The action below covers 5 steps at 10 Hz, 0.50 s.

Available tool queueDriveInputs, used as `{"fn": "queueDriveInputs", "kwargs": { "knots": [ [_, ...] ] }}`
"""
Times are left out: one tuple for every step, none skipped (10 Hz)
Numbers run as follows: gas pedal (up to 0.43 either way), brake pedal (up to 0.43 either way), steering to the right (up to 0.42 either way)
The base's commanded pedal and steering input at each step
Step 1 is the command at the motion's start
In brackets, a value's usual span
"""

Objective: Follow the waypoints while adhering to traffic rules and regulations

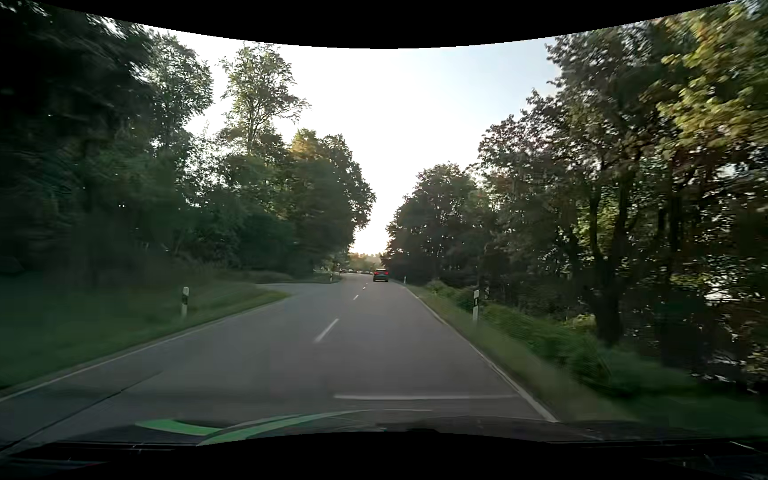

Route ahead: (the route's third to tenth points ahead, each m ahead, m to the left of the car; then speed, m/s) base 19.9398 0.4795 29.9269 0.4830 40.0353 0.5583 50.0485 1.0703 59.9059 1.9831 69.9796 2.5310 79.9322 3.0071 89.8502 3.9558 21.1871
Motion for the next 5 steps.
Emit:
{"fn": "queueDriveInputs", "kwargs": {
  "knots": [
    [0.059, 0.000, 0.002],
    [0.059, 0.000, 0.001],
    [0.059, 0.000, 0.001],
    [0.059, 0.000, 0.001],
    [0.059, 0.000, 0.001]
  ]
}}
